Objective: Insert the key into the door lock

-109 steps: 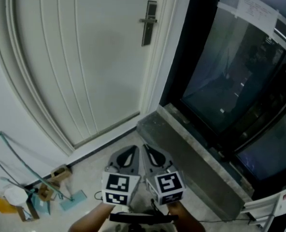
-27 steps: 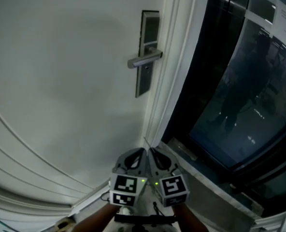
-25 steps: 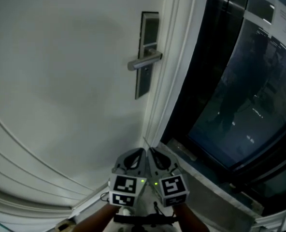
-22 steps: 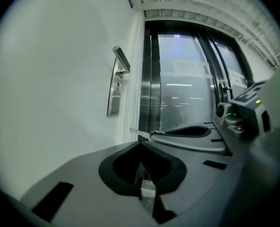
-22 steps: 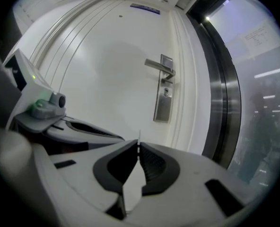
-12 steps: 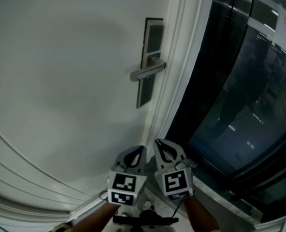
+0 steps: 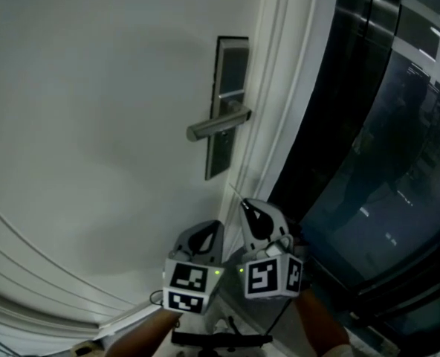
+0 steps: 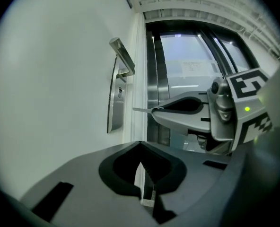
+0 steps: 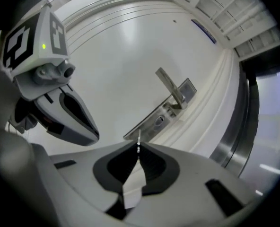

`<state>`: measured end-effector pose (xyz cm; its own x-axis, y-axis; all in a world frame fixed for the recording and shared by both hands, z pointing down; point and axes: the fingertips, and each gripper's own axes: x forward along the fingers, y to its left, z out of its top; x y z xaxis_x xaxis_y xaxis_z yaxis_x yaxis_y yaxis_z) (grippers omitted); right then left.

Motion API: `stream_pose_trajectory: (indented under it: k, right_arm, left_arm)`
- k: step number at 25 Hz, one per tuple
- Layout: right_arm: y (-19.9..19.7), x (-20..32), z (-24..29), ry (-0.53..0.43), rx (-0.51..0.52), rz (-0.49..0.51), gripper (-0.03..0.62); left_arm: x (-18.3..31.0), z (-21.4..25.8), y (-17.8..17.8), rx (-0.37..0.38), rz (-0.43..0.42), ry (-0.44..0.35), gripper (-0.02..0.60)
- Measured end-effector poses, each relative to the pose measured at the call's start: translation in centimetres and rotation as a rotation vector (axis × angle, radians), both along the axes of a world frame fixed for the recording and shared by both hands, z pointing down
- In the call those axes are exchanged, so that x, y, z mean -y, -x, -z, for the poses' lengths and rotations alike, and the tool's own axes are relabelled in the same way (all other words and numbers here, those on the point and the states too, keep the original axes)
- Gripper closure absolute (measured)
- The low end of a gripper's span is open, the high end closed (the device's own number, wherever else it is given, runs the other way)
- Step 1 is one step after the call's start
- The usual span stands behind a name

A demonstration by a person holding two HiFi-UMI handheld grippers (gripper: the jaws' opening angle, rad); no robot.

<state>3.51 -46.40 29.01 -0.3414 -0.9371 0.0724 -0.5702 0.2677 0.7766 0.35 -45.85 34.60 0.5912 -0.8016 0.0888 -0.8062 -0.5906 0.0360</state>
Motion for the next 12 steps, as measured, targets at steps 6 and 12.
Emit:
stream_pose_trajectory:
  k: [6, 12]
  right_arm:
    - [-0.1, 2.1, 1.9, -0.040, -0.091, 0.048, 0.572]
    - [-0.2, 4.1, 4.5, -0.165, -0.282, 0.033, 0.572]
  left_arm:
    - [1.3, 0.1, 0.6, 0.017, 0.055, -0.002, 0.578]
    - [2.0, 0.1, 1.0, 0.032, 0.084, -0.001, 0.578]
